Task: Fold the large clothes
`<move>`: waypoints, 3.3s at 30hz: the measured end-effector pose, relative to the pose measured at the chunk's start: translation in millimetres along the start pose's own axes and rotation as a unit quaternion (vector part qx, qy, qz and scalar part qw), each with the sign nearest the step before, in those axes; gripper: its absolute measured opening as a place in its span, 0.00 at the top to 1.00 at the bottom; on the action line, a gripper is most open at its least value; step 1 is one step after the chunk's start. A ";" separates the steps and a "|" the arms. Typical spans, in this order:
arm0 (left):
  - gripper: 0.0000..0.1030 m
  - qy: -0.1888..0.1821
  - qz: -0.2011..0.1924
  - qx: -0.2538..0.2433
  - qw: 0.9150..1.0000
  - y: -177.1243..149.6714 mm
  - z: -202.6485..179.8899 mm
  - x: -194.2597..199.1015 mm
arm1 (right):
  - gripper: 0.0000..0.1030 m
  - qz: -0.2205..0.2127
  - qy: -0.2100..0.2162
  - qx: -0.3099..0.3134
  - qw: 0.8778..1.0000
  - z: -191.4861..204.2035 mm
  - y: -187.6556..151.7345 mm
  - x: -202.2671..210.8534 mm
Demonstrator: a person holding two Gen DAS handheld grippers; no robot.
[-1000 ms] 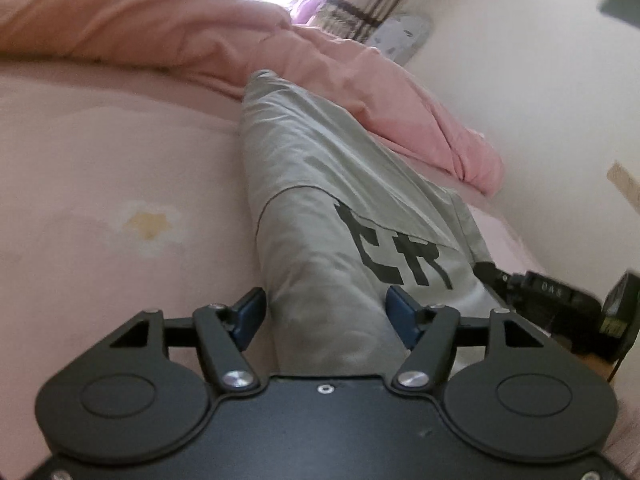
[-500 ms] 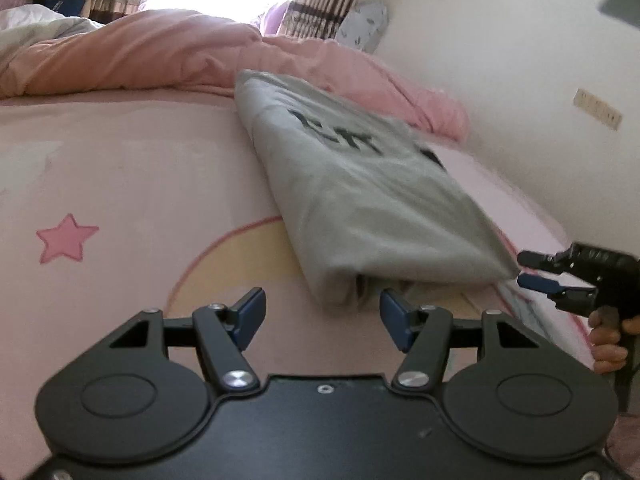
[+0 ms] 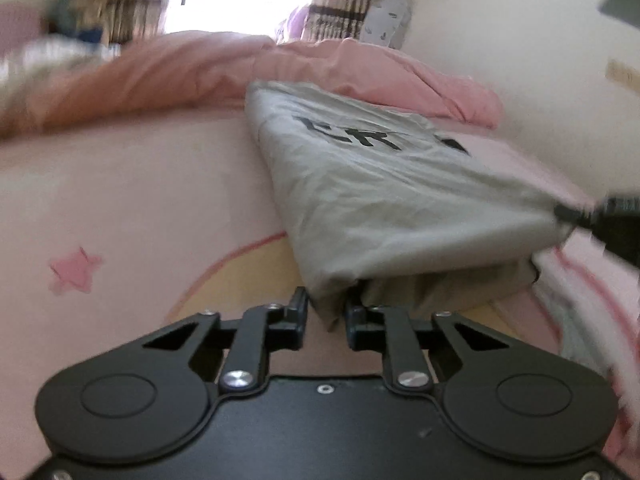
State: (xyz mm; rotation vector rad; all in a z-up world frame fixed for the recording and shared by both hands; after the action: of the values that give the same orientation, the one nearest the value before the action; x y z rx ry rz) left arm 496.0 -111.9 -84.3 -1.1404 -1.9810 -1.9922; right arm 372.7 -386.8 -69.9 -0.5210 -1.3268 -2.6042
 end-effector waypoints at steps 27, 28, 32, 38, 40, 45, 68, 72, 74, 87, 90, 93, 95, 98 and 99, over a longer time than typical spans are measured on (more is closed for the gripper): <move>0.80 -0.061 -0.014 0.042 0.997 27.7 5.8 2.2 | 0.74 0.010 -0.046 0.190 0.981 58.0 -30.6 -6.4; 0.80 -0.057 -0.012 0.041 0.997 24.0 5.2 -3.1 | 0.74 0.016 -0.054 0.192 0.980 56.6 -36.0 -9.6; 0.80 -0.050 -0.016 0.038 0.998 15.1 8.8 -9.6 | 0.80 0.038 -0.083 0.199 0.976 42.8 -53.5 -28.1; 0.80 -0.046 -0.017 0.035 0.998 10.1 8.3 -18.6 | 0.84 0.035 -0.082 0.196 0.977 35.6 -57.0 -29.3; 0.80 -0.039 -0.018 0.031 0.999 8.0 7.9 -23.1 | 0.85 0.037 -0.082 0.194 0.977 34.6 -55.7 -29.4; 0.80 -0.031 -0.014 0.025 0.999 11.5 5.5 -23.9 | 0.86 0.042 -0.085 0.193 0.977 35.9 -52.5 -26.3; 0.78 -0.030 -0.003 0.012 0.999 58.9 8.4 -74.3 | 0.84 0.026 -0.093 0.209 0.973 47.1 -12.2 -81.0; 0.76 -0.067 -0.022 0.041 0.997 60.3 2.4 -40.3 | 0.82 0.010 -0.056 0.208 0.976 56.9 -11.7 -43.0; 0.75 -0.069 -0.036 0.025 0.997 53.2 -5.4 -21.0 | 0.82 0.010 -0.044 0.223 0.974 60.8 -19.0 -26.3; 0.72 -0.081 -0.007 0.029 0.996 7.2 -16.0 -30.4 | 0.83 0.054 -0.048 0.233 0.970 35.0 -66.2 -19.3; 0.73 -0.087 0.001 0.035 0.996 6.9 -15.2 -28.7 | 0.83 0.059 -0.055 0.242 0.967 41.4 -63.3 -16.5; 0.61 -0.117 0.005 0.026 0.993 25.9 -15.9 -20.7 | 0.81 0.035 -0.039 0.249 0.967 51.8 -45.3 -12.1; 0.53 -0.103 -0.021 0.007 0.994 48.6 -12.4 -17.2 | 0.79 0.006 -0.030 0.250 0.968 63.2 -25.0 -14.8; 0.53 -0.077 -0.049 0.002 0.996 85.9 2.5 -30.4 | 0.79 -0.017 -0.010 0.247 0.969 80.4 0.1 -31.9; 0.54 -0.069 -0.054 0.006 0.996 96.6 8.9 -38.1 | 0.79 -0.019 -0.004 0.247 0.969 86.4 5.8 -39.9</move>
State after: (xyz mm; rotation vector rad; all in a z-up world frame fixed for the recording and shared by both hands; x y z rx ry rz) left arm 581.1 -133.7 -28.3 -1.2228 -2.1621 -1.9994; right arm 431.1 -320.6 -34.0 -0.4222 -1.9145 -2.1702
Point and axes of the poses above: each gripper's, at about its wrist camera, not at the fingertips, and x roughly against the way its jaws point, z to its left, y to its top, the point moved 6 cm from there along -x, roughly the way its jaws point, and after that the axes turned 2 degrees about -y, right-handed, at the moved point
